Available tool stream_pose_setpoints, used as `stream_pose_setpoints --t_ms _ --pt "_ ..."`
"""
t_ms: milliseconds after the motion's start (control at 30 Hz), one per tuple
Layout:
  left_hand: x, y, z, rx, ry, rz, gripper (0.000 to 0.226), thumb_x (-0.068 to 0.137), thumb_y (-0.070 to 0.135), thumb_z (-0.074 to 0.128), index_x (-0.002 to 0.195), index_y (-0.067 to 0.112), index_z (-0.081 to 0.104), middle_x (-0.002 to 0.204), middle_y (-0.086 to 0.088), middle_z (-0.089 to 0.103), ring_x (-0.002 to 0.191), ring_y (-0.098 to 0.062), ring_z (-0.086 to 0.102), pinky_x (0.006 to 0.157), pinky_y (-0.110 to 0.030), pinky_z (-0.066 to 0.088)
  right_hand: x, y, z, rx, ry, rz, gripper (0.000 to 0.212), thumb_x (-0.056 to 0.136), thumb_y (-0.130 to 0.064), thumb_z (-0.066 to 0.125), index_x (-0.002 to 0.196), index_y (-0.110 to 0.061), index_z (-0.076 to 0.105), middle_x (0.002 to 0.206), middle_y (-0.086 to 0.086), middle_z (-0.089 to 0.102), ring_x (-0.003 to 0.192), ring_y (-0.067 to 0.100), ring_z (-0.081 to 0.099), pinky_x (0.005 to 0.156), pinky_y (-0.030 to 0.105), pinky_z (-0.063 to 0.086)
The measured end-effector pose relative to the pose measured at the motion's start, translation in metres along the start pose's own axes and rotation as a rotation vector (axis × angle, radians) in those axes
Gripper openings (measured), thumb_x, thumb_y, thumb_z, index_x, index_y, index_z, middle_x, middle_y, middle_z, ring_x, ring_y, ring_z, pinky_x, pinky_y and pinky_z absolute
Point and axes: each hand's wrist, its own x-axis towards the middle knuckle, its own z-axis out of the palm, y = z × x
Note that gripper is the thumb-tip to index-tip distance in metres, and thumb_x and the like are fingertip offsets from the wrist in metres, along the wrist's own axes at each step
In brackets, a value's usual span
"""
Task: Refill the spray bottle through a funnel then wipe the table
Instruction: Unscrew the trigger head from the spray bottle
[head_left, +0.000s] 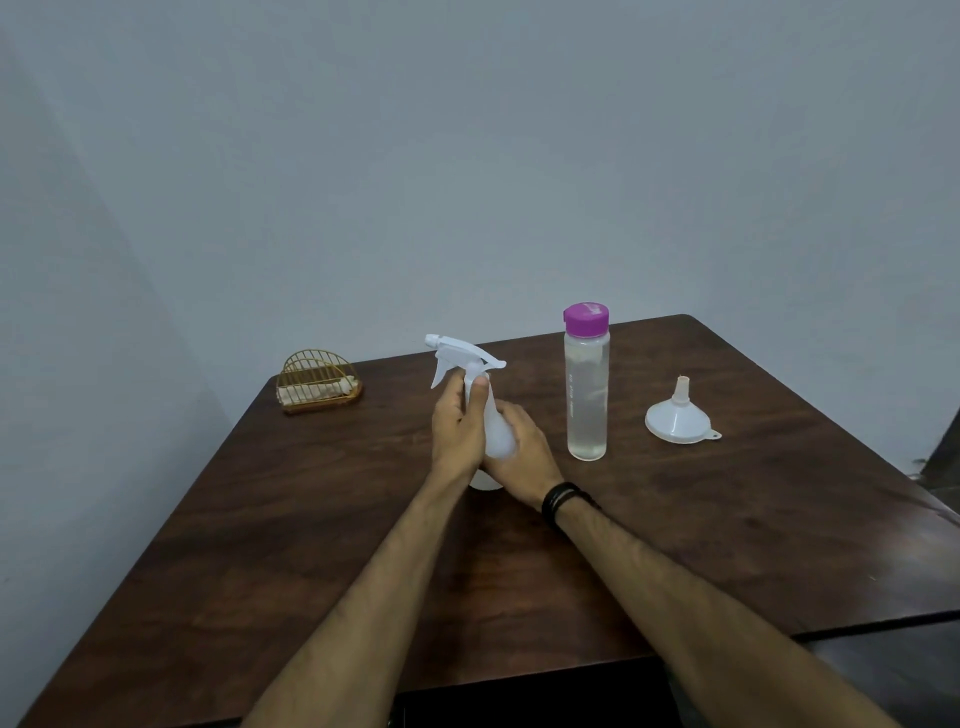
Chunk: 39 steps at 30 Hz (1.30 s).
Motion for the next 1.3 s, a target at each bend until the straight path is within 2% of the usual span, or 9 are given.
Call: stream_pose_setpoints --t_ms 233,400,500,633,833,967,1067,1200,1300 --pt "0.001 0.004 0.011 0.001 0.173 -0.041 0.009 0.090 0.034 0.071 0.096 0.027 0.070 0.089 0.012 0.072 0.085 -0.002 0.068 0.073 -0.019 0.053 0.001 0.000 0.000 -0.051 0.060 0.002 0.075 0.064 -0.048 0.077 0.131 -0.024 0.053 0.123 -0.006 0.056 0.113 0.011 0.057 0.094 0.038 0.054" --pt "0.001 0.015 0.019 -0.068 0.368 -0.114 0.041 0.063 0.037 0.093 0.092 0.020 0.068 0.089 0.014 0.070 0.084 -0.001 0.068 0.074 -0.020 0.056 -0.001 0.001 -0.001 -0.146 0.099 -0.005 0.075 0.063 -0.043 0.080 0.129 -0.020 0.053 0.125 -0.005 0.048 0.112 0.013 0.054 0.094 0.039 0.052" --pt "-0.001 0.011 0.020 -0.064 0.292 -0.114 0.041 0.071 0.041 0.087 0.101 0.022 0.065 0.096 0.015 0.068 0.091 0.001 0.067 0.080 -0.020 0.055 0.001 0.002 -0.002 -0.206 0.124 -0.006 0.074 0.065 -0.042 0.082 0.129 -0.019 0.053 0.125 -0.003 0.048 0.111 0.013 0.053 0.095 0.037 0.052" --pt "0.000 0.001 0.012 -0.100 0.016 -0.036 0.012 0.098 0.028 0.061 0.105 0.028 0.071 0.096 0.013 0.072 0.090 0.004 0.066 0.078 -0.018 0.052 0.000 -0.001 -0.002 -0.208 0.149 -0.003 0.080 0.057 -0.063 0.066 0.125 -0.022 0.056 0.119 -0.006 0.048 0.106 0.011 0.055 0.090 0.036 0.054" --pt "0.004 -0.001 0.009 -0.100 0.244 -0.086 0.037 0.069 0.029 0.091 0.096 0.018 0.069 0.096 0.005 0.074 0.093 -0.007 0.070 0.080 -0.025 0.057 0.001 0.001 -0.003 -0.205 0.136 -0.008 0.080 0.060 -0.055 0.081 0.128 -0.022 0.053 0.125 -0.004 0.047 0.113 0.014 0.052 0.095 0.037 0.050" --pt "0.005 0.003 0.012 -0.137 0.120 -0.143 0.022 0.084 0.031 0.078 0.104 0.024 0.072 0.096 0.012 0.073 0.093 -0.001 0.069 0.082 -0.025 0.055 0.001 -0.001 -0.003 -0.202 0.144 -0.002 0.078 0.063 -0.051 0.084 0.128 -0.022 0.053 0.124 -0.004 0.048 0.112 0.013 0.053 0.094 0.034 0.051" --pt "0.003 0.001 0.012 -0.064 0.103 -0.084 0.007 0.087 0.029 0.075 0.092 0.025 0.075 0.085 0.009 0.074 0.082 -0.002 0.069 0.077 -0.032 0.058 0.002 0.001 -0.002 -0.171 0.144 0.008 0.077 0.063 -0.048 0.085 0.128 -0.021 0.053 0.126 -0.003 0.047 0.112 0.016 0.056 0.093 0.040 0.053" --pt "0.008 0.009 0.014 -0.017 0.290 -0.113 0.038 0.064 0.037 0.092 0.088 0.017 0.071 0.086 0.006 0.073 0.081 -0.007 0.069 0.072 -0.027 0.058 0.003 0.002 -0.003 -0.156 0.120 0.021 0.083 0.062 -0.049 0.084 0.132 -0.023 0.049 0.131 -0.004 0.047 0.115 0.015 0.054 0.095 0.039 0.052" --pt "0.010 0.013 0.015 -0.030 0.200 -0.183 0.039 0.072 0.040 0.086 0.100 0.019 0.071 0.094 0.008 0.073 0.089 -0.006 0.068 0.074 -0.023 0.056 0.003 0.002 -0.002 -0.156 0.115 0.037 0.084 0.062 -0.052 0.083 0.133 -0.025 0.047 0.130 -0.005 0.050 0.116 0.012 0.053 0.095 0.036 0.051"
